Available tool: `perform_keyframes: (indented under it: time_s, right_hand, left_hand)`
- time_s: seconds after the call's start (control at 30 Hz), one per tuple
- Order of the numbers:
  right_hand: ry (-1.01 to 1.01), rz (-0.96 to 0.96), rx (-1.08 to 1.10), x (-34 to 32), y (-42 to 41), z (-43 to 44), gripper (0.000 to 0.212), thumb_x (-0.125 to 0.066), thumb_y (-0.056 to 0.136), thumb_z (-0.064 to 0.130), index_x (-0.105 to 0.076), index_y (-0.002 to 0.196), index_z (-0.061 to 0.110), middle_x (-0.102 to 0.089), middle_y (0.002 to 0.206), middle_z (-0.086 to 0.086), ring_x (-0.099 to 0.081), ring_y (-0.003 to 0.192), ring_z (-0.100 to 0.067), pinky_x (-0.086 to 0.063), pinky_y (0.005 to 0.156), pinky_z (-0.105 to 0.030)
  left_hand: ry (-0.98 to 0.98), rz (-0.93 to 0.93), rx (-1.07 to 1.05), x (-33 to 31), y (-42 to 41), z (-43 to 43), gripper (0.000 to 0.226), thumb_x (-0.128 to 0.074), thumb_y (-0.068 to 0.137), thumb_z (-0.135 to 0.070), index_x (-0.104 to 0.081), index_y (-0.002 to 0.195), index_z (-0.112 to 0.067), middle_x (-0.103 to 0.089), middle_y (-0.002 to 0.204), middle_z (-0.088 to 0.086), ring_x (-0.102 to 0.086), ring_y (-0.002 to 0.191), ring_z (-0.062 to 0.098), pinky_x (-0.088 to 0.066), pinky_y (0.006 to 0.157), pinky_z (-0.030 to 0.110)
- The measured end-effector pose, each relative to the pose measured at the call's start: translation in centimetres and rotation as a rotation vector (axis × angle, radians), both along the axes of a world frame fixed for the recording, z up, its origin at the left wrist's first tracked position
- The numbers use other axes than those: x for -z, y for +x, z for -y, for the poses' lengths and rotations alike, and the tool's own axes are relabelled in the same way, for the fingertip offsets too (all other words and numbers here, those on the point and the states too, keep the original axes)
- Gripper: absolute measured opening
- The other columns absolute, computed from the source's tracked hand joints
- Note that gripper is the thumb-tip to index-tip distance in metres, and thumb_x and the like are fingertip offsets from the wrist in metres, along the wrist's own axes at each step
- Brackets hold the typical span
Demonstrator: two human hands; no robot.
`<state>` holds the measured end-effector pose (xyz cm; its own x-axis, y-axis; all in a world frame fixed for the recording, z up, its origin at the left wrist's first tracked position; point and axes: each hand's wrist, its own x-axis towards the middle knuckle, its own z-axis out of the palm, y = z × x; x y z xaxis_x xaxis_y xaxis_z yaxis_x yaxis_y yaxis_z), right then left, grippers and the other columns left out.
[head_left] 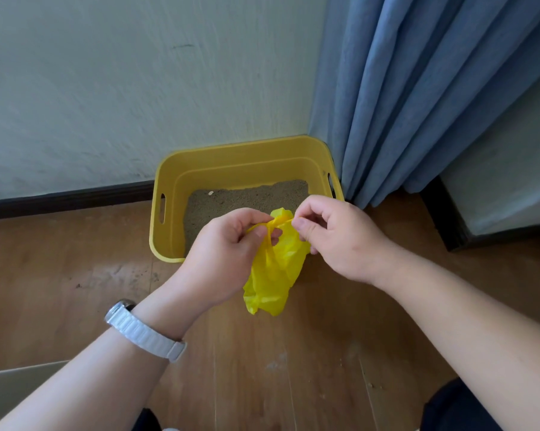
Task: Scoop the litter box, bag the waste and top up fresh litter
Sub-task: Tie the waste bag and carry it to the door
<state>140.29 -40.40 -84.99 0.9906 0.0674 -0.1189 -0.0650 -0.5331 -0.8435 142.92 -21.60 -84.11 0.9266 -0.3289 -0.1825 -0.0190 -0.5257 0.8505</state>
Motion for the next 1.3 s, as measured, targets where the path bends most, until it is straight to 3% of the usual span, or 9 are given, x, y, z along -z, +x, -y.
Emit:
perform_keyframes:
  time_s: [0.13, 0.2, 0.4, 0.57, 0.73, 0.8, 0.93, 1.1, 1.3]
  right_hand:
    - [0.532, -0.240, 0.017, -0.7, 0.0, 0.5, 0.028, -0.048, 0.101, 0.022, -0.048, 0.076, 0.009, -0.042, 0.067, -0.013, -0.040, 0.057, -0.017, -0.035, 0.054, -0.027]
    - [0.630, -0.275, 0.069, -0.7, 0.1, 1.4, 0.032, -0.049, 0.100, 0.023, -0.043, 0.070, 0.013, -0.036, 0.063, -0.008, -0.036, 0.056, -0.016, -0.030, 0.054, -0.028]
    - [0.428, -0.340, 0.356, 1.4, 0.3, 6.3, 0.033, -0.056, 0.097, 0.026, -0.046, 0.067, 0.018, -0.035, 0.057, 0.003, -0.036, 0.052, -0.011, -0.028, 0.050, -0.025]
    - [0.476, -0.458, 0.569, 2.6, 0.1, 9.3, 0.017, -0.062, 0.094, 0.025, -0.059, 0.080, 0.018, -0.039, 0.056, 0.005, -0.039, 0.048, -0.009, -0.029, 0.044, -0.023]
    - [0.489, -0.452, 0.732, 2.5, 1.0, 10.1, 0.021, -0.059, 0.095, 0.027, -0.052, 0.076, 0.022, -0.036, 0.060, 0.003, -0.037, 0.044, -0.008, -0.027, 0.038, -0.018]
    - [0.519, -0.327, 0.701, 1.1, 1.4, 10.0, 0.028, -0.058, 0.096, 0.029, -0.051, 0.070, 0.022, -0.038, 0.057, 0.004, -0.038, 0.045, -0.009, -0.029, 0.040, -0.019]
    - [0.652, -0.082, 0.341, -3.3, 1.5, 7.8, 0.031, -0.060, 0.095, 0.026, -0.050, 0.066, 0.020, -0.043, 0.057, 0.003, -0.043, 0.053, -0.012, -0.035, 0.049, -0.023]
    - [0.482, 0.142, 0.104, -5.2, 1.5, 4.6, 0.013, -0.063, 0.085, 0.023, -0.059, 0.078, 0.012, -0.053, 0.061, -0.003, -0.049, 0.057, -0.013, -0.041, 0.053, -0.026]
    - [0.421, 0.199, 0.010, -4.8, 1.8, 3.4, 0.013, -0.059, 0.090, 0.015, -0.059, 0.086, 0.003, -0.052, 0.068, -0.004, -0.049, 0.062, -0.013, -0.042, 0.057, -0.024]
  left_hand:
    - [-0.018, 0.038, -0.161, 0.0, 1.0, -1.0, 0.019, -0.060, 0.096, -0.020, -0.069, 0.079, -0.023, -0.073, 0.075, -0.006, -0.067, 0.074, 0.023, -0.057, 0.074, 0.047]
    - [-0.023, -0.006, -0.250, 0.1, 1.7, -1.7, 0.021, -0.058, 0.096, -0.019, -0.068, 0.079, -0.020, -0.074, 0.075, -0.005, -0.067, 0.076, 0.033, -0.057, 0.074, 0.051]
    - [0.223, -0.111, -0.294, 1.5, 2.9, -4.9, 0.022, -0.059, 0.096, -0.021, -0.069, 0.077, -0.018, -0.074, 0.068, -0.004, -0.069, 0.078, 0.028, -0.058, 0.073, 0.045]
    - [0.449, -0.066, -0.260, 2.4, 3.6, -7.1, 0.027, -0.059, 0.095, -0.021, -0.069, 0.070, -0.019, -0.071, 0.068, 0.001, -0.066, 0.070, 0.027, -0.058, 0.073, 0.045]
    - [0.516, 0.061, -0.192, 2.4, 3.8, -6.5, 0.026, -0.058, 0.095, -0.022, -0.063, 0.070, -0.022, -0.068, 0.067, -0.004, -0.061, 0.065, 0.019, -0.053, 0.064, 0.033]
    - [0.354, 0.104, -0.191, 1.7, 4.1, -5.6, 0.023, -0.060, 0.093, -0.025, -0.063, 0.071, -0.021, -0.068, 0.069, -0.003, -0.062, 0.067, 0.023, -0.054, 0.066, 0.037]
    - [-0.087, 0.088, -0.212, -0.9, 3.8, -3.0, 0.019, -0.062, 0.087, -0.038, -0.064, 0.081, -0.021, -0.067, 0.082, 0.012, -0.058, 0.075, 0.028, -0.053, 0.079, 0.052]
    - [-0.378, -0.004, -0.161, -3.5, 3.0, 2.2, 0.009, -0.062, 0.094, -0.019, -0.065, 0.090, -0.011, -0.062, 0.087, 0.009, -0.049, 0.074, 0.014, -0.043, 0.067, 0.023]
    - [-0.683, -0.133, -0.044, -4.1, 2.3, 6.9, 0.008, -0.062, 0.089, -0.010, -0.068, 0.086, -0.016, -0.067, 0.079, 0.002, -0.060, 0.072, 0.015, -0.052, 0.067, 0.025]
